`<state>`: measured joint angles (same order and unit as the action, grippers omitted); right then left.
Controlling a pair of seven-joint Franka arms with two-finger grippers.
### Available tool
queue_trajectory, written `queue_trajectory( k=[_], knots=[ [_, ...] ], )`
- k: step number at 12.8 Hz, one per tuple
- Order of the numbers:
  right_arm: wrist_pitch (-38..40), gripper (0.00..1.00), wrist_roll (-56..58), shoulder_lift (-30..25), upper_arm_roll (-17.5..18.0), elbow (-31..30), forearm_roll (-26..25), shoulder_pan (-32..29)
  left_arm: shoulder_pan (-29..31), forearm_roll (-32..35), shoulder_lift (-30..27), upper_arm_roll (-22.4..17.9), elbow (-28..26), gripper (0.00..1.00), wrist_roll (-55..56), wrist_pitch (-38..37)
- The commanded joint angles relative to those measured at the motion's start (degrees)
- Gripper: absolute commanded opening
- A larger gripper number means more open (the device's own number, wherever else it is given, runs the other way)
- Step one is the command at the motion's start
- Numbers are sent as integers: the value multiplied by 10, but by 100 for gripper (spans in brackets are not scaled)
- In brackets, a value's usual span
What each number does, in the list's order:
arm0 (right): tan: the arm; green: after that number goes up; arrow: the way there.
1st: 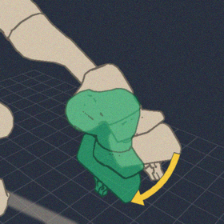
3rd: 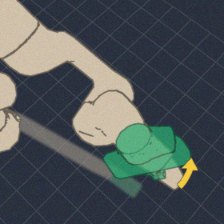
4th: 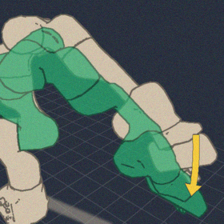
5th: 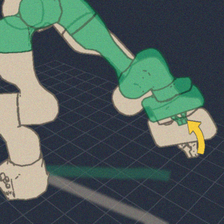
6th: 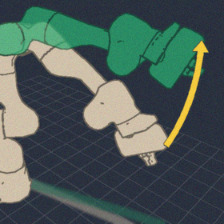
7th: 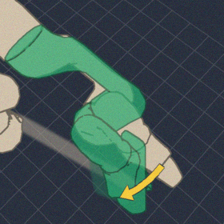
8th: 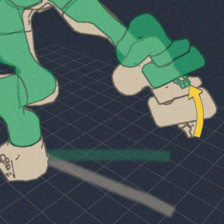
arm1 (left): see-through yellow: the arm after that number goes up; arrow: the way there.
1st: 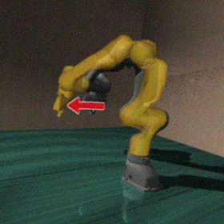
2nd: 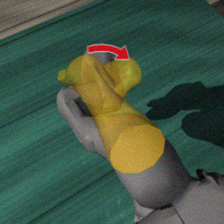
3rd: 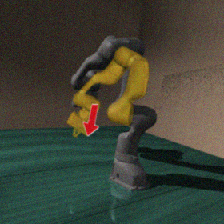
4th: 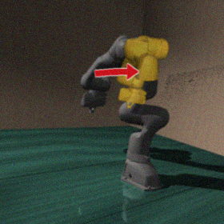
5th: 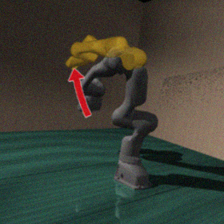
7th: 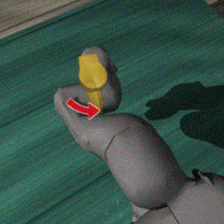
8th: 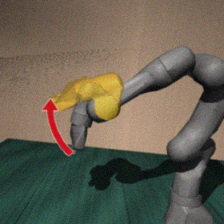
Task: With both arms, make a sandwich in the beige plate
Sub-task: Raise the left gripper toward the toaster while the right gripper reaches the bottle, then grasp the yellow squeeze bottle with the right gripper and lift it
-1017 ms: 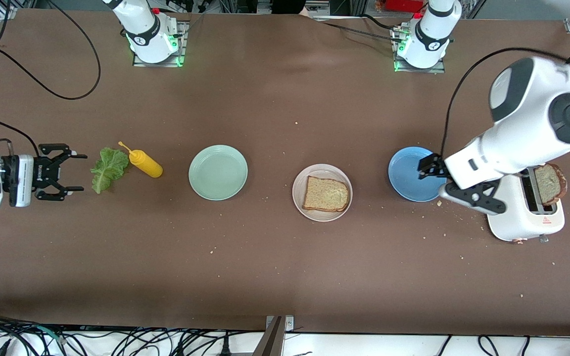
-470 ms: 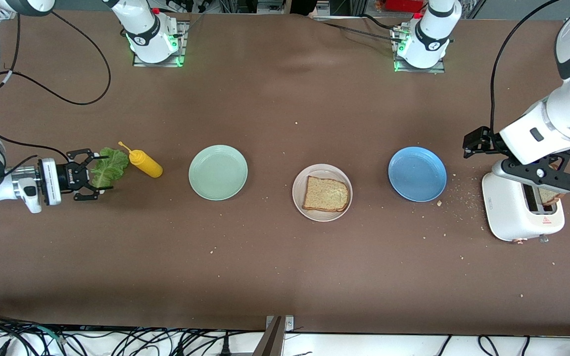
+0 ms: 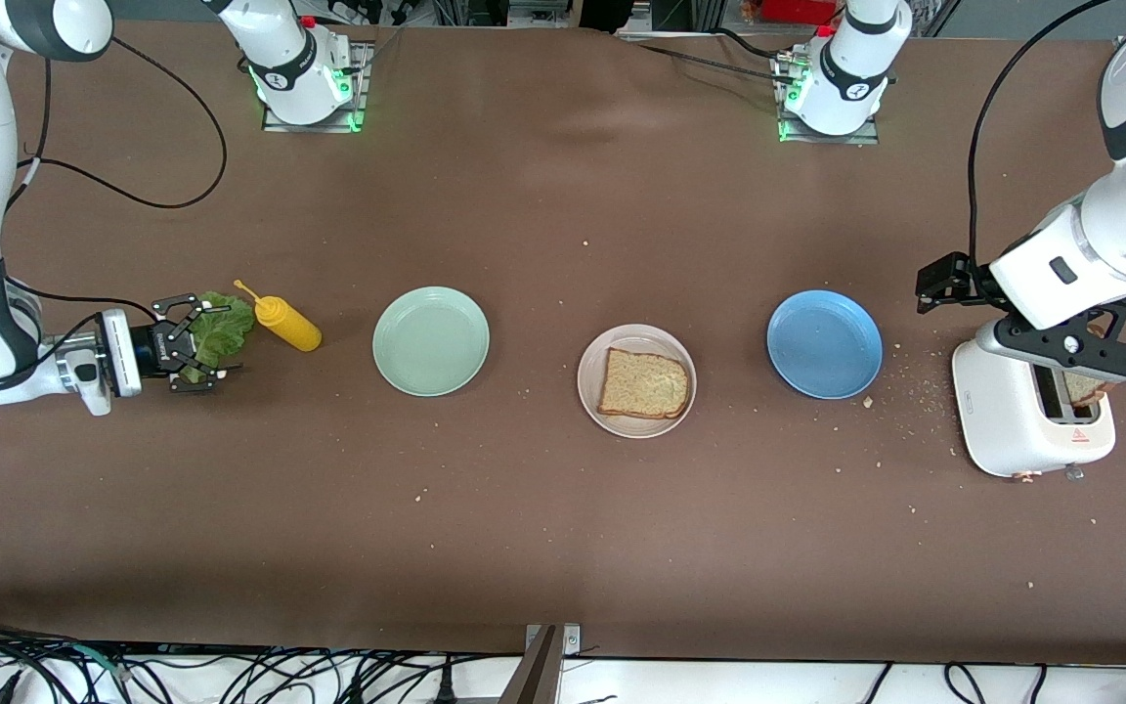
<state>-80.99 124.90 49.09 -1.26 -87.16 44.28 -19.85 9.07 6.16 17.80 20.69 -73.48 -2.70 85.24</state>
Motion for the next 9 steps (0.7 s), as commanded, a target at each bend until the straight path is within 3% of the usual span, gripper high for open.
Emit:
queue_trajectory(
  k=[1, 2, 3, 7, 9],
  knots=[
    [22, 100, 43, 18, 6, -16, 21, -8, -35, 11, -10, -47, 4, 100, 7, -8],
    [25, 100, 56, 18, 6, -33, 25, -9, -58, 11, -20, -78, 0, 100, 9, -8],
    [27, 100, 69, 18, 6, -47, 29, -11, -60, 1, -31, -85, -13, 100, 24, -7],
    [28, 99, 80, 18, 13, -52, 46, -7, -59, -11, -109, -86, -103, 100, 70, -3],
    [22, 99, 80, 18, 22, -52, 58, -1, -63, -11, -130, -86, -117, 100, 68, -2]
  ],
)
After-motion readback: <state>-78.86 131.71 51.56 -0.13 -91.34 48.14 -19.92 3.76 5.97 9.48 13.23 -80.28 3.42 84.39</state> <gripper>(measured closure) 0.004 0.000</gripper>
